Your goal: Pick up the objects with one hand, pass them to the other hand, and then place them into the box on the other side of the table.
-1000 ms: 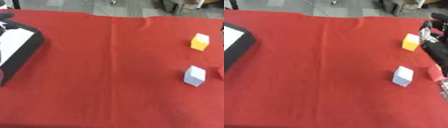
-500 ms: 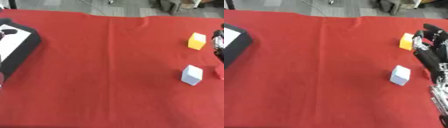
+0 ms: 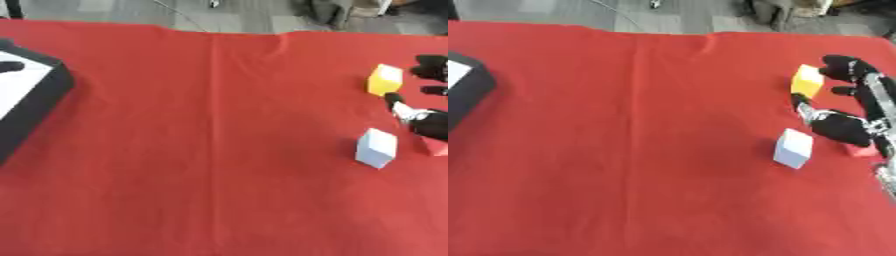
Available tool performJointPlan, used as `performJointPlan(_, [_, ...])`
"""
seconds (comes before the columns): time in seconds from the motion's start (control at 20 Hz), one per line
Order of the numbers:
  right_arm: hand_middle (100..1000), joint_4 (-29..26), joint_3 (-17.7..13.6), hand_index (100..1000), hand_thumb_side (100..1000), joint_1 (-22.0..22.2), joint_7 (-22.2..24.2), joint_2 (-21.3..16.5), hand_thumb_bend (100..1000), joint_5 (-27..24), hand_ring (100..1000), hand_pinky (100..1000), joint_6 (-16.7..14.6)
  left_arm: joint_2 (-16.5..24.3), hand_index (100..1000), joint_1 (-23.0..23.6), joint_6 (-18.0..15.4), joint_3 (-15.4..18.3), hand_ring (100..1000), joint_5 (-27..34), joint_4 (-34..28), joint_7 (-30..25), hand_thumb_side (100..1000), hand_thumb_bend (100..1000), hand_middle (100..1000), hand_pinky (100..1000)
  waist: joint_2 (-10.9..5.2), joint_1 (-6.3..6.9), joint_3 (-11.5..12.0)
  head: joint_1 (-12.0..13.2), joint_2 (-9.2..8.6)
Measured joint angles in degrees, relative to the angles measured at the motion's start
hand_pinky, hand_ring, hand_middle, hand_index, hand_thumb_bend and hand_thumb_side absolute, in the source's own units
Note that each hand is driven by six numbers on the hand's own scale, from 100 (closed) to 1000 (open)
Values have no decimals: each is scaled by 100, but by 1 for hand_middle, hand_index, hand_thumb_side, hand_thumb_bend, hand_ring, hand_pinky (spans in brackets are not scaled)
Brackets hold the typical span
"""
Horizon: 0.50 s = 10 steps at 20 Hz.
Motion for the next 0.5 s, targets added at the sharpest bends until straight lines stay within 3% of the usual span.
performJointPlan(0.25, [771, -3, 12, 861, 138, -7, 924, -381, 538, 483, 875, 853, 170, 1, 820, 9, -24, 0, 732, -14, 0, 25, 728, 223, 802, 611, 0, 1, 2, -30, 0])
performJointPlan(0.5, [772, 8, 99, 862, 153, -92, 1491, -571, 530, 511, 876, 856, 315, 2, 818, 9, -13, 0, 732, -16, 0, 26, 729, 222, 800, 611, 0, 0, 14, -61, 0])
